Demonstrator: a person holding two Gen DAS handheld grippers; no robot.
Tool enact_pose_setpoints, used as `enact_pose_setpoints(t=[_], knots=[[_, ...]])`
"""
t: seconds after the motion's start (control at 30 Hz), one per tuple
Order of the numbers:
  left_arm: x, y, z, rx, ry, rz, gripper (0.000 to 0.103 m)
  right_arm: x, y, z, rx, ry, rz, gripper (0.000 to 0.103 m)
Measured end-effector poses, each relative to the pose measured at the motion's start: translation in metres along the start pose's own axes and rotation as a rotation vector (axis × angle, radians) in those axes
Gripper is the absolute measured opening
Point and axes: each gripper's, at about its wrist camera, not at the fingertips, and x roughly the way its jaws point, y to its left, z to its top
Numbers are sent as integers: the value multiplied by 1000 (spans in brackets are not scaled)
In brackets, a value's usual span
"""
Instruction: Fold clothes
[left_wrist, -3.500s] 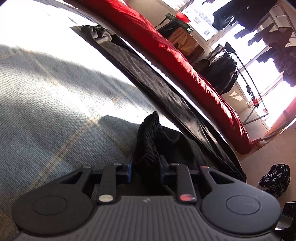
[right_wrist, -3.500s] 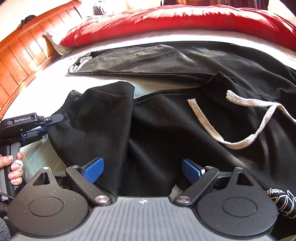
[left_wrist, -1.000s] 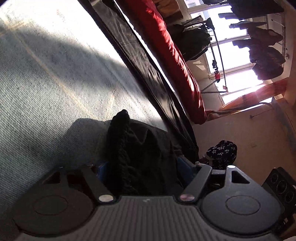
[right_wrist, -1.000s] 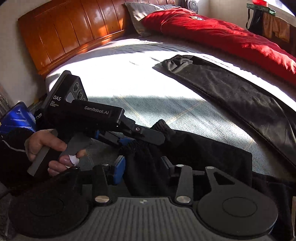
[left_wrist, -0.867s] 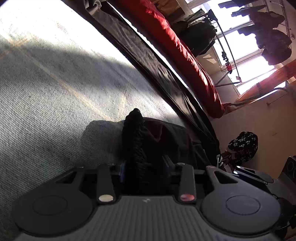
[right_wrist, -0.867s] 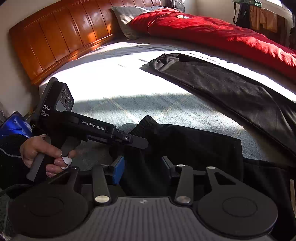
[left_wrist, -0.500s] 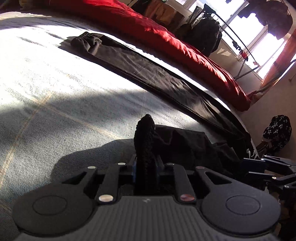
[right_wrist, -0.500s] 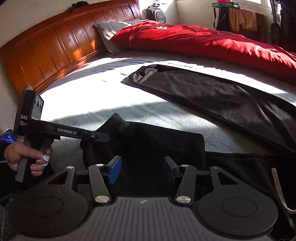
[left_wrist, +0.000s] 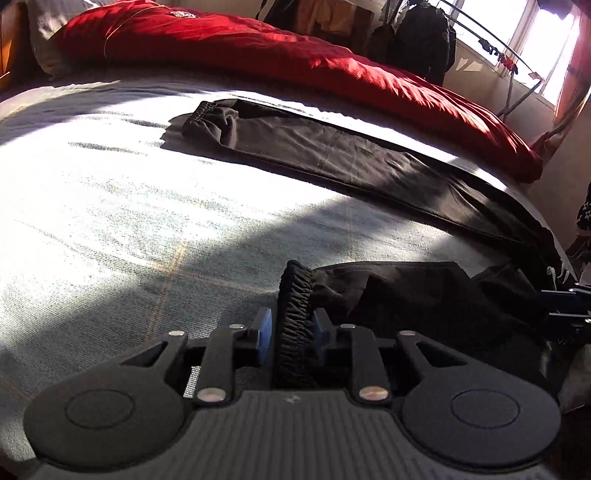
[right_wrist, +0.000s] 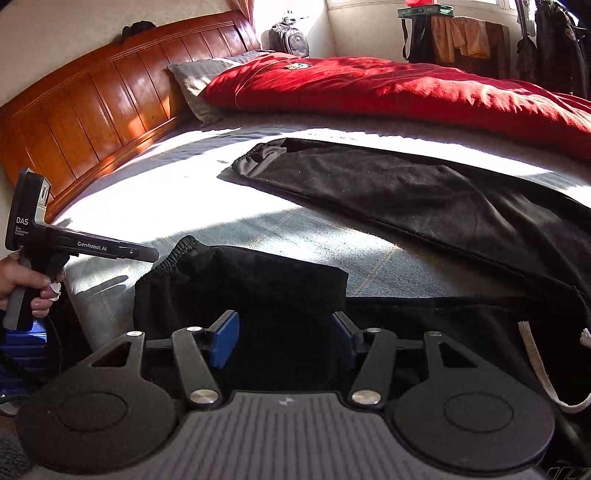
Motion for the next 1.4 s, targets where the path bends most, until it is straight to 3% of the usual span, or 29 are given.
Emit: enact_pose_setpoints(t=[0.07, 0.23, 0.33, 0.53, 0.63, 0.73, 0.83, 0.93, 1.03, 1.2, 1.4], knots=[[6, -3, 1, 35, 22, -2, 43, -1, 0, -1, 0, -3, 3, 60], [25, -14, -1, 131, 90, 19, 45, -3, -3, -5, 15, -15, 11, 64], [34, -13, -2, 138, 104, 30, 45, -3, -5, -8, 27, -18, 18, 64], [29, -4, 0, 35, 91, -28, 45, -6, -8, -13, 34, -19, 28, 69], [25, 0, -3, -25, 93, -49, 60, -7, -12, -14, 41, -22, 42, 69], [22, 1, -9, -49, 88, -47, 61, -5, -14, -14, 42, -21, 58, 70], [19, -2, -14, -42, 66, -36, 57, -4, -15, -14, 39, -19, 71, 70], [13, -4, -15, -34, 40, 2, 31, -4, -17, -14, 41, -17, 80, 71], [5, -2, -18, -71, 29, 5, 19, -5, -21, -14, 43, -19, 82, 71], [-12, 4, -28, -184, 18, -17, 19, -6, -28, -15, 55, -22, 84, 71], [-25, 18, -62, -435, -13, -109, 19, -5, -36, -18, 77, -16, 101, 72]])
